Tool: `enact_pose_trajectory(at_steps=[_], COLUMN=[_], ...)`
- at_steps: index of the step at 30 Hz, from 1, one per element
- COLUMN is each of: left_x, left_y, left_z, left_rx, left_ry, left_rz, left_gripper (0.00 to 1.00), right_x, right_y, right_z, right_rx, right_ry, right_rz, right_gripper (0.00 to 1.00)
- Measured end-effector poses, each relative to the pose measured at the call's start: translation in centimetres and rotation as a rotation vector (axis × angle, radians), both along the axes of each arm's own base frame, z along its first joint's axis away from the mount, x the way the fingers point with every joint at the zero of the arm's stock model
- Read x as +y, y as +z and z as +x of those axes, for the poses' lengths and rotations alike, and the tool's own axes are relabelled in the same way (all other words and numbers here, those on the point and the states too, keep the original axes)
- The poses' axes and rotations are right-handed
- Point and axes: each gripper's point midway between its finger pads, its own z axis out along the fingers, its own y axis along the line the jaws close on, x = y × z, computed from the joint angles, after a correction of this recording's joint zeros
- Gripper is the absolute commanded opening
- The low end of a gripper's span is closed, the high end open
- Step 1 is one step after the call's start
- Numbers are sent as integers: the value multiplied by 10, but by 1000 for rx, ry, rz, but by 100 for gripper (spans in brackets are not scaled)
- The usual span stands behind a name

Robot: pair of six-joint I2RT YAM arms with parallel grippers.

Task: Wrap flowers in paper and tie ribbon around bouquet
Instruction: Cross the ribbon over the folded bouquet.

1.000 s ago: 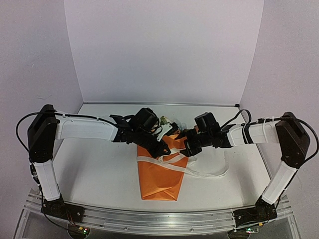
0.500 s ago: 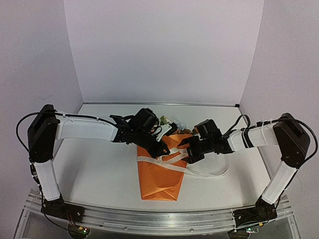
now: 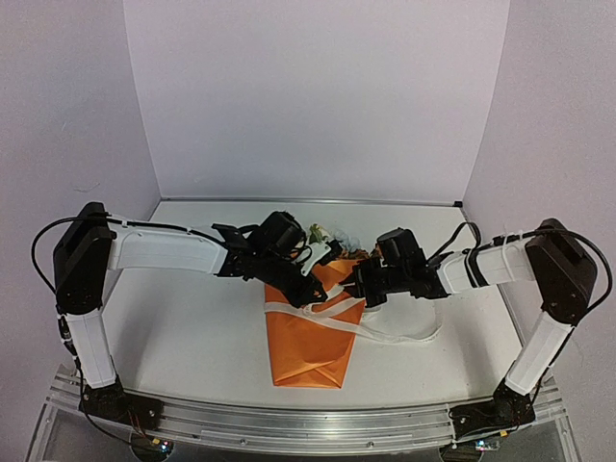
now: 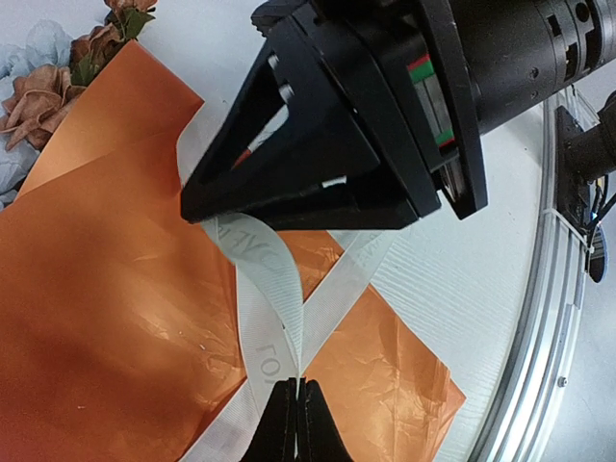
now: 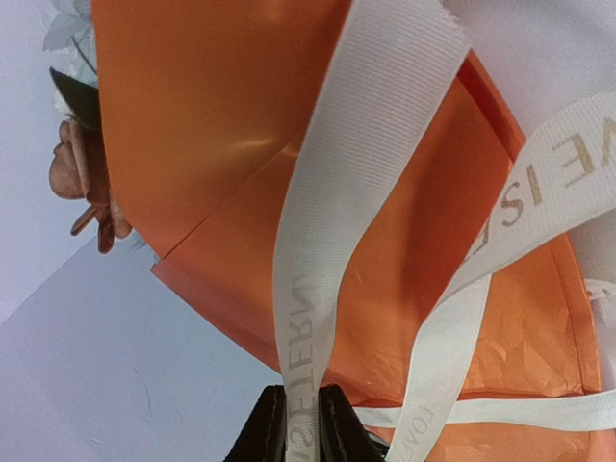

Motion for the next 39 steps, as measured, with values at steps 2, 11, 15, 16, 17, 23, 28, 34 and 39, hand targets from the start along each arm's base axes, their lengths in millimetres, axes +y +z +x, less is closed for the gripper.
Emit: enact_pose_trajectory(at_steps=[2, 11, 15, 16, 17, 23, 28, 34, 39], left_x=[1, 10, 23, 28, 34, 68, 84, 94, 96], left_y=[-1, -13, -8, -4, 2, 22, 7, -13, -34], left_z=[0, -6, -9, -9, -7, 16, 22, 17, 19], left_rx=[2, 39, 59, 63, 66, 81, 128, 156, 167], left_ry=[0, 27, 63, 77, 96, 222, 278, 283, 278], left_rz=[2, 20, 8, -4, -18, -69, -18, 64, 156], left_gripper=[0, 40, 41, 41, 40, 39, 48, 62, 66], right_x=[0, 0, 0, -2, -2, 3, 19, 30, 33], right_y=[1, 8, 28, 36, 44, 100, 127, 132, 125], right_z=[1, 2, 1, 0, -2, -16, -36, -66, -85], right_rx=[-11, -168, -278, -314, -349, -574, -688, -709, -702], right_ry=[3, 191, 324, 363, 397, 609, 790, 941, 1014], right_rz=[-2, -164, -258, -282, -300, -328, -244, -135, -86], right_gripper=[0, 0, 0, 0, 0, 0, 0, 0, 0])
